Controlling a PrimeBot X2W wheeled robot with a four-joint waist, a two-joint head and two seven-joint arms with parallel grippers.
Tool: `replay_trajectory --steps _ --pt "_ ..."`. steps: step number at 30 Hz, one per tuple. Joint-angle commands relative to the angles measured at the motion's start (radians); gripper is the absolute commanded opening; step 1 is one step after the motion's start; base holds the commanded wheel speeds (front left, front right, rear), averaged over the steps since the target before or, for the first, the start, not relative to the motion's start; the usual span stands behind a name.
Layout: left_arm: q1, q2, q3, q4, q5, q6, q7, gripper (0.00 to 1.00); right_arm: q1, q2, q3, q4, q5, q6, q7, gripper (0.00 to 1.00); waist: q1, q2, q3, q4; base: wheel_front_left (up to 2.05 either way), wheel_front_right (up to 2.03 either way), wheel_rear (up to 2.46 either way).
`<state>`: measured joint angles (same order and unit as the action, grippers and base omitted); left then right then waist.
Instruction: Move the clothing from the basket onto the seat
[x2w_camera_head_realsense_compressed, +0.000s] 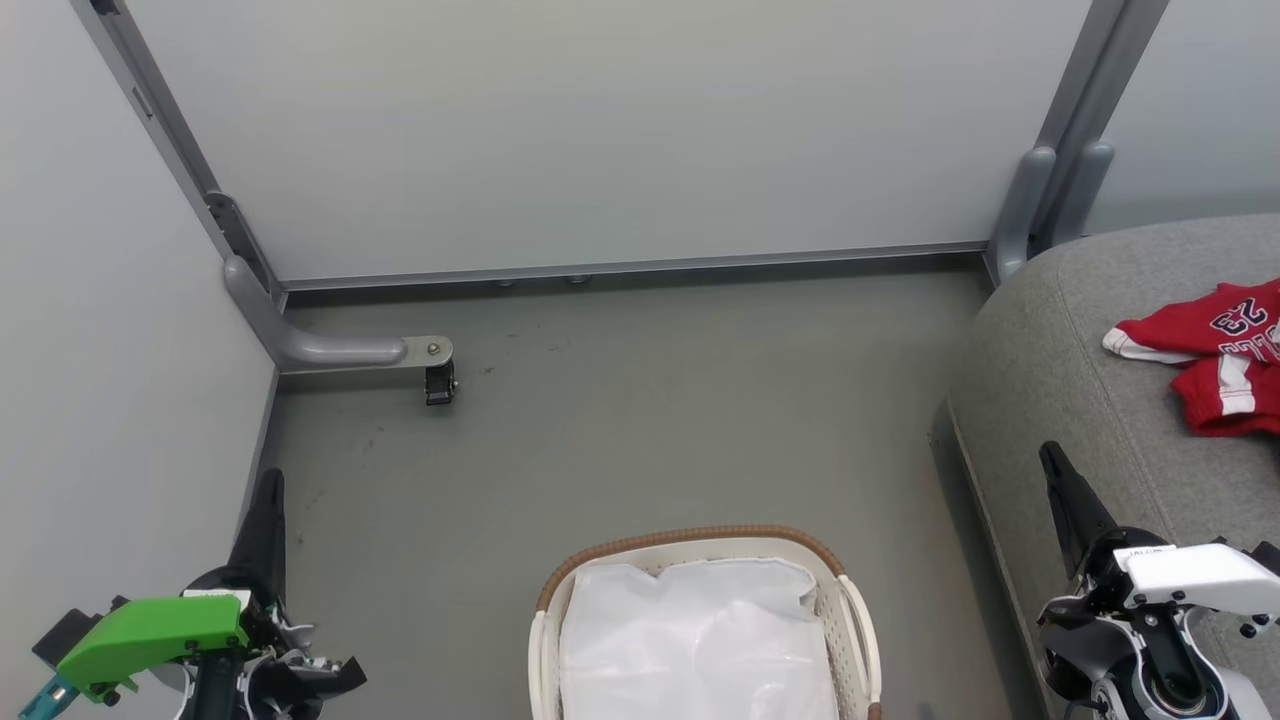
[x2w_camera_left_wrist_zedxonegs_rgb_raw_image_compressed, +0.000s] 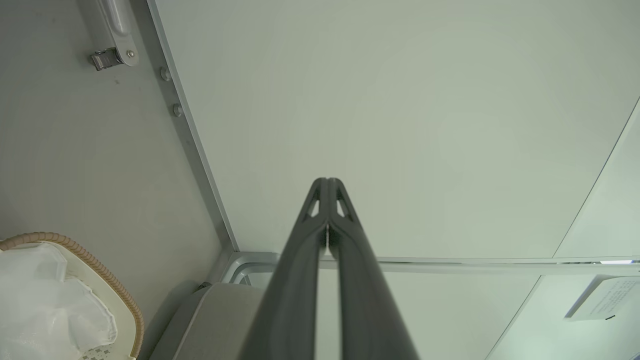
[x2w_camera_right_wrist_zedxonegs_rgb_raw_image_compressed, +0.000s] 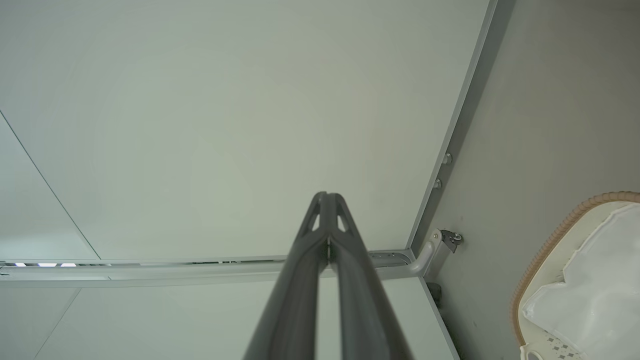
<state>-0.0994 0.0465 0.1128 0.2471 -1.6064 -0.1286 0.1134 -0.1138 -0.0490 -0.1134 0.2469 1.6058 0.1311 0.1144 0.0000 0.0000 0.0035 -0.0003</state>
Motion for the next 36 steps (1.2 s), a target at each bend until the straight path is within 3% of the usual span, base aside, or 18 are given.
replay_trajectory --steps 1,36 --pt "-0.018 0.007 0.003 -0.004 -0.008 -0.004 0.005 0.00 0.011 -0.002 -0.003 -0.006 0.009 -0.001 0.004 0.00 0.0000 0.0000 0.000 0.000 0.00 0.00 0.00" --pt "-0.015 0.007 0.003 -0.004 -0.008 -0.004 0.004 0.00 0.011 -0.002 -0.002 -0.005 0.009 -0.001 0.003 0.00 0.0000 0.0000 0.000 0.000 0.00 0.00 0.00"
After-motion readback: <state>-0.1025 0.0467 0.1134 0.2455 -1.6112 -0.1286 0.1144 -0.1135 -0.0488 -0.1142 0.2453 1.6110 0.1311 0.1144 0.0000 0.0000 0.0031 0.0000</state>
